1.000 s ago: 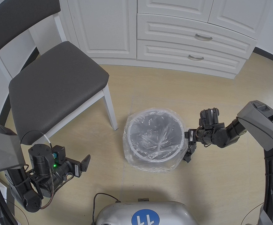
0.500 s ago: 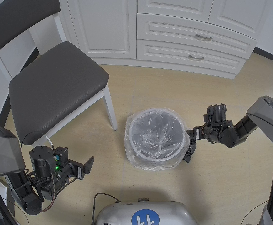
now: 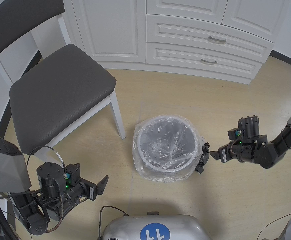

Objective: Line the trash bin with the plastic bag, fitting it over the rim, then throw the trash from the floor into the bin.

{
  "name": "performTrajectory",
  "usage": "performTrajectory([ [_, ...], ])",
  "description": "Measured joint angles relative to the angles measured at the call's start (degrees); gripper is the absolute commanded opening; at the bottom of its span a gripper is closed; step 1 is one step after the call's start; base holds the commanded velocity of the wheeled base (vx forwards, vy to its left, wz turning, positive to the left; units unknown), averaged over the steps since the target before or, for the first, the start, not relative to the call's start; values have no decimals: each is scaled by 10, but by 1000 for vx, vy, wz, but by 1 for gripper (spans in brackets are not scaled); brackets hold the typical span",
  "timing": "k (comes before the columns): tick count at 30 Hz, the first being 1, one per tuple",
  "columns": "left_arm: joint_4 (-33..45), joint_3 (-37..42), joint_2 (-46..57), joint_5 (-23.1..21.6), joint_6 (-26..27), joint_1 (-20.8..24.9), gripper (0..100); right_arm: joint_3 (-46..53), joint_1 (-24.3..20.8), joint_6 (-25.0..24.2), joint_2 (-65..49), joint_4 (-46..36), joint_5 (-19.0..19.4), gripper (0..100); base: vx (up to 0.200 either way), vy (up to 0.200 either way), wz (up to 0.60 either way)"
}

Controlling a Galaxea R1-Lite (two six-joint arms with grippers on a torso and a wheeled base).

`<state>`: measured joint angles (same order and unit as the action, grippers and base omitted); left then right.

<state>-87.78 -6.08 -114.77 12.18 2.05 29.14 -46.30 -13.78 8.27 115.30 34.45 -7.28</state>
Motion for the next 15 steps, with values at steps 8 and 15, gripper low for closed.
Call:
performTrajectory([
  [8,0,4,-14,0,-17,4,100,166,-46,19,-40,136,-1,100,0,0,0],
  [15,0,-13,-55,0,-34,7,100,233,-128,-16,-3,206,-58,100,0,0,0],
])
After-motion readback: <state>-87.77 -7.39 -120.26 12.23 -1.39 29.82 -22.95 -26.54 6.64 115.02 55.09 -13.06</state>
